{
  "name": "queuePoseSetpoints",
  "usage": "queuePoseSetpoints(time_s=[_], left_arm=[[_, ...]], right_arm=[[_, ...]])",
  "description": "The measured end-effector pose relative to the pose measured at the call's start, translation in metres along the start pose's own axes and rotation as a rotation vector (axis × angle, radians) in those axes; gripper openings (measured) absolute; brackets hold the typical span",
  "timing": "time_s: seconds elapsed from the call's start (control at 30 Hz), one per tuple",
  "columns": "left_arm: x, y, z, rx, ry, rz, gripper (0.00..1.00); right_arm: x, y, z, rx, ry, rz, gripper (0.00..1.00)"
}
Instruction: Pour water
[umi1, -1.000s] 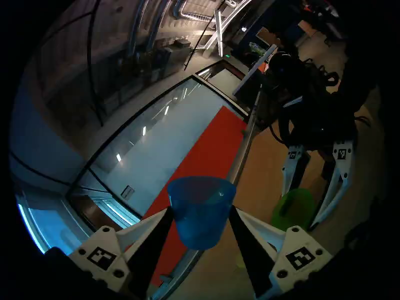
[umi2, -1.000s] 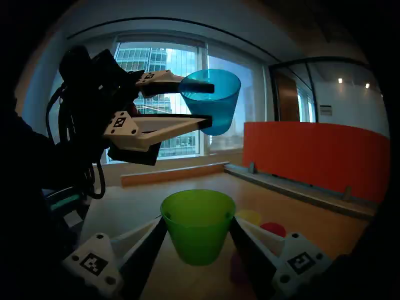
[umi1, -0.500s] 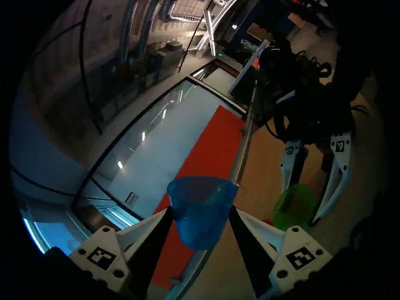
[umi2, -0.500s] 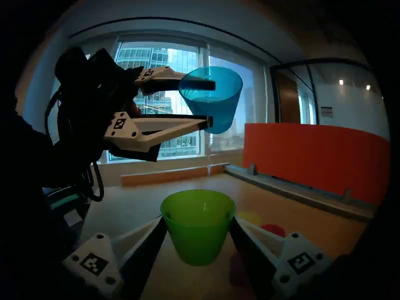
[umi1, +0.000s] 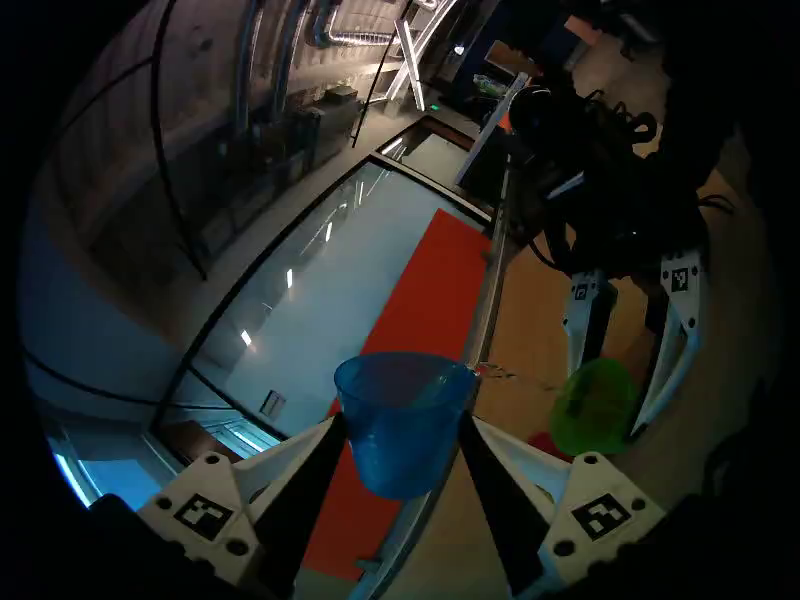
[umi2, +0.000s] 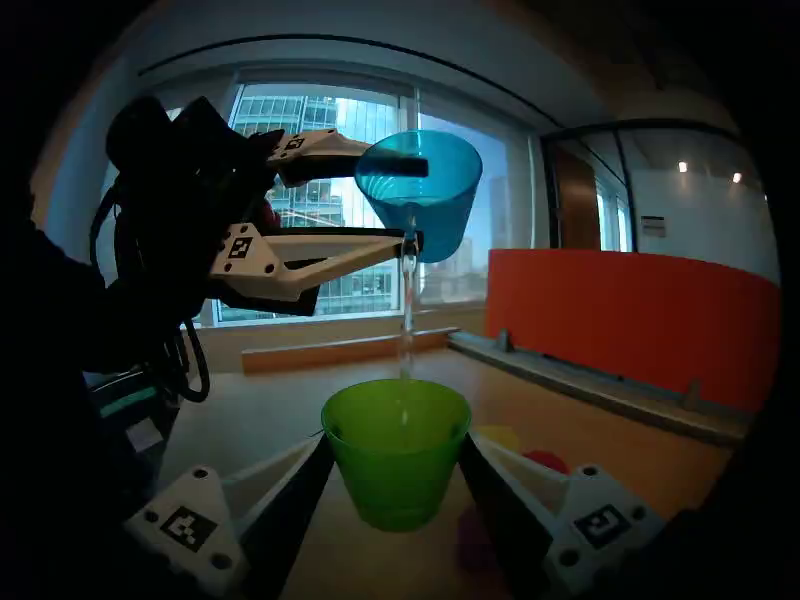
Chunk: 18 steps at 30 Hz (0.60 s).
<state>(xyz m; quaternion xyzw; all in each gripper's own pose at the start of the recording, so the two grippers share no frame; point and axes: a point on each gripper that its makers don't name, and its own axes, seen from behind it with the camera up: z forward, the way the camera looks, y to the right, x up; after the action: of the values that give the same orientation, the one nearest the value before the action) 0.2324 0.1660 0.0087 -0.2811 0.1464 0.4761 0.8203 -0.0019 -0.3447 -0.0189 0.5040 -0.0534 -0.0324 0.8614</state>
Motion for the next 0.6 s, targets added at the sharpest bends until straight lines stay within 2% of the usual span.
queuePoseSetpoints(time_s=[0.6], left_arm=[[0.0009,-0.0040,0.0019,0.013,-0.003,0.058,0.80]], right_arm=[[0.0035,0.0040,-0.0036,-0.007,0.005,-0.010,0.87]])
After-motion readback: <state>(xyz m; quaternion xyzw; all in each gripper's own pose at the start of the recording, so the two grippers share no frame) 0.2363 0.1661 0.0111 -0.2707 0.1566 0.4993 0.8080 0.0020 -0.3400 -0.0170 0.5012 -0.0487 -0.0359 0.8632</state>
